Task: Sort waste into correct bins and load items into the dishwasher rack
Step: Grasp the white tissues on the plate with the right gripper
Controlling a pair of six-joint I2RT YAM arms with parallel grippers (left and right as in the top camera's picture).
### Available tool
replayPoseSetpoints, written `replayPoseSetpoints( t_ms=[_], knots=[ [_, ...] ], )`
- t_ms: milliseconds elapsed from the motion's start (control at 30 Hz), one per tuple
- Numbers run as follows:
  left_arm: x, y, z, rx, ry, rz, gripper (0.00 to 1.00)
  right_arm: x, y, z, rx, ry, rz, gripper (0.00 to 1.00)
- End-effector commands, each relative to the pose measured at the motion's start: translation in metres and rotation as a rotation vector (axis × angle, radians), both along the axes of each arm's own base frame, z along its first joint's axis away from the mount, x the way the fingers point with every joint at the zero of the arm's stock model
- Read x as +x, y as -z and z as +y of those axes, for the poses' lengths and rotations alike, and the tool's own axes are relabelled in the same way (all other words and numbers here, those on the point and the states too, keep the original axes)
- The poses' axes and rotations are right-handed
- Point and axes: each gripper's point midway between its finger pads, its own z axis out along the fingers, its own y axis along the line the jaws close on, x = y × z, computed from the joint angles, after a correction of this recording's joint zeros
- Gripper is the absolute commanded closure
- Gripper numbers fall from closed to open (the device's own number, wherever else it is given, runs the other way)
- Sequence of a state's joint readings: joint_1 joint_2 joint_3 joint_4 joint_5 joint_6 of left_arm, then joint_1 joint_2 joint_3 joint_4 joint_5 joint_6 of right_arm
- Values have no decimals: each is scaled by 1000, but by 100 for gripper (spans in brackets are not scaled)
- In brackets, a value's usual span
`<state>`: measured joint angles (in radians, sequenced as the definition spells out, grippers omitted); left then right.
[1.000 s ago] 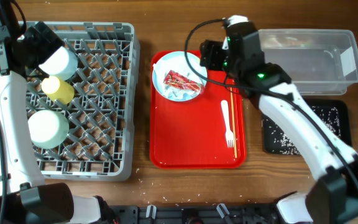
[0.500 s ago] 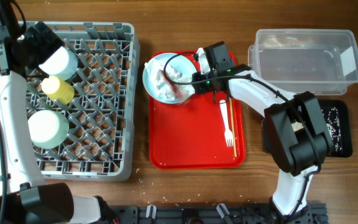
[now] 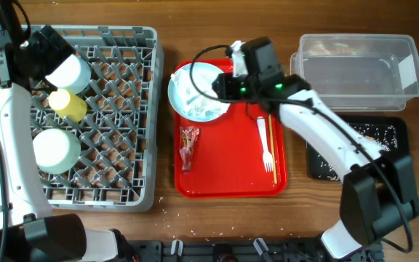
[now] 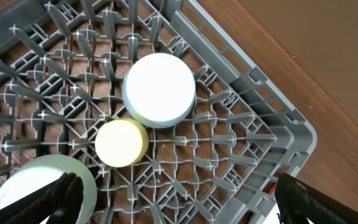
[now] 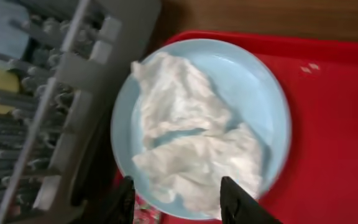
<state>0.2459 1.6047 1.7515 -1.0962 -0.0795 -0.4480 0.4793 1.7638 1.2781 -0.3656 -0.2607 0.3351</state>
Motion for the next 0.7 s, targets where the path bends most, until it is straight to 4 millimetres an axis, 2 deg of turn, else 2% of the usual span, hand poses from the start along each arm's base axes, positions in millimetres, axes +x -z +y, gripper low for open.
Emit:
replayPoseSetpoints(
  t_ms=[0, 67, 100, 200, 267, 300, 367, 500, 633, 667],
  knots=[
    [0, 1, -1, -9, -3, -1, 0, 5, 41, 19, -55, 77, 31, 58],
    [0, 1, -1, -9, -3, -1, 0, 9, 69, 20, -103, 103, 46, 57],
    [0, 1, -1, -9, -3, -1, 0, 9, 86, 13, -137, 154, 78, 60],
    [0, 1, -1, -9, -3, -1, 0, 11, 104, -4, -217, 212, 91, 59],
    [0, 1, -1, -9, -3, -1, 0, 12, 104, -7, -234, 207, 81, 60],
    [0, 1, -1, -9, -3, -1, 0, 13, 106, -12, -258, 225, 76, 66],
    [0, 1, -1, -9, -3, -1, 0, 14, 107, -19, -288, 244, 71, 73],
    [0, 1, -1, -9, -3, -1, 0, 10, 112, -33, -324, 263, 105, 74],
    [0, 1, -1, -9, -3, -1, 0, 14, 117, -63, -356, 327, 147, 73],
    [0, 1, -1, -9, -3, -1, 0, 14, 117, -65, -354, 328, 150, 73]
  ],
)
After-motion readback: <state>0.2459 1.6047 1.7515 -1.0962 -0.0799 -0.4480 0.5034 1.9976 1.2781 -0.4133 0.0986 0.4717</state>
